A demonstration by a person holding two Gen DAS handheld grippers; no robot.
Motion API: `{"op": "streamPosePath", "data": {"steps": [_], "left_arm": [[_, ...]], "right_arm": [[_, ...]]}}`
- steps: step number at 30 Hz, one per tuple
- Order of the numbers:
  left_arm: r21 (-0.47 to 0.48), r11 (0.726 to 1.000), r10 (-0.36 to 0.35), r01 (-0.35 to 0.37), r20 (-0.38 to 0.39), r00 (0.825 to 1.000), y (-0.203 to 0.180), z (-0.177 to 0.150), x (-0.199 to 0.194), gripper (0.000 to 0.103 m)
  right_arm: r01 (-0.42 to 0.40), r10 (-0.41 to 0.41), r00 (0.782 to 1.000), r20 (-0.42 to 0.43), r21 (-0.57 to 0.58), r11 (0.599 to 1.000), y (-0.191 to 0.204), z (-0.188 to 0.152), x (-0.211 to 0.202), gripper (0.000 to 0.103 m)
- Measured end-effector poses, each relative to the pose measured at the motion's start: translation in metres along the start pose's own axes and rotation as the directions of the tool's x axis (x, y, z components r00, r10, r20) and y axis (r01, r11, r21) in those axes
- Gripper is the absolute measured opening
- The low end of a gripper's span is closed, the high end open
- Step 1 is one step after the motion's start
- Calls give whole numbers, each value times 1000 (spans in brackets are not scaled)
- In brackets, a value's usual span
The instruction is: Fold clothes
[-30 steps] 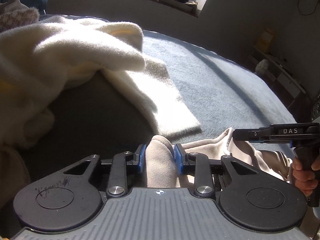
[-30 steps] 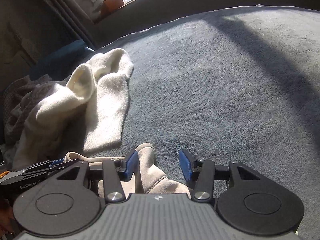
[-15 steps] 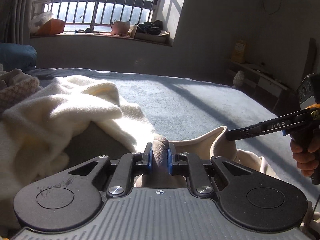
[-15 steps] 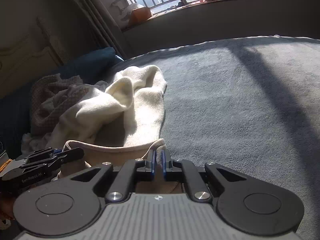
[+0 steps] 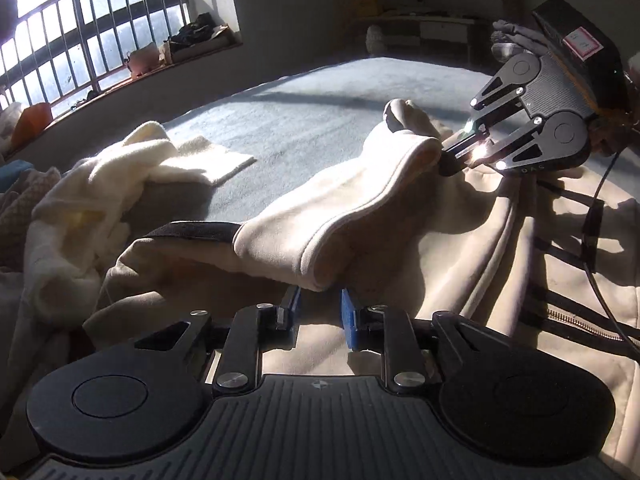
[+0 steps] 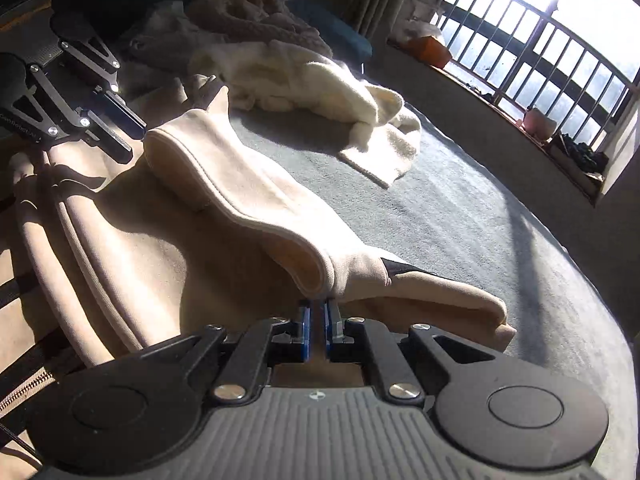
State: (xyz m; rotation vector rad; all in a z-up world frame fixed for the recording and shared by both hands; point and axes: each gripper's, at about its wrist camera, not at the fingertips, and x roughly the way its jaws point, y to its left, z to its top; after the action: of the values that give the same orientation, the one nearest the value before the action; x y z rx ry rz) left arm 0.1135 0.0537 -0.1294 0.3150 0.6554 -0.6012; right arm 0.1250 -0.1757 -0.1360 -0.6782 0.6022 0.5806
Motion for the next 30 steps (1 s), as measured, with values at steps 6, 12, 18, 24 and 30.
{"op": "streamPosePath", "data": {"steps": [6,12,18,24,30], "left_arm": [[-288,958,8,8,54,998,36,-1,-29,37],[-693,708,-95,136,98,991,86,3,-8,47],[-832,529,-169,167,89,982,94,-4,38,47],[-805,573,-177,155,64,982,78,-10,53,25],[-787,569,-81,241,238,968,87,0,46,7]], "right_arm": [[27,-26,1000,13,-52,998,9,-7,-15,9],[-99,72,995,72,516,851,-64,-8,-26,45],[-215,251,959,130,912,350,-120,-28,20,53],[-223,344,928,142,953,207,-115,-48,54,21],[-261,213,957,198,909,326,-122,-27,38,13]]}}
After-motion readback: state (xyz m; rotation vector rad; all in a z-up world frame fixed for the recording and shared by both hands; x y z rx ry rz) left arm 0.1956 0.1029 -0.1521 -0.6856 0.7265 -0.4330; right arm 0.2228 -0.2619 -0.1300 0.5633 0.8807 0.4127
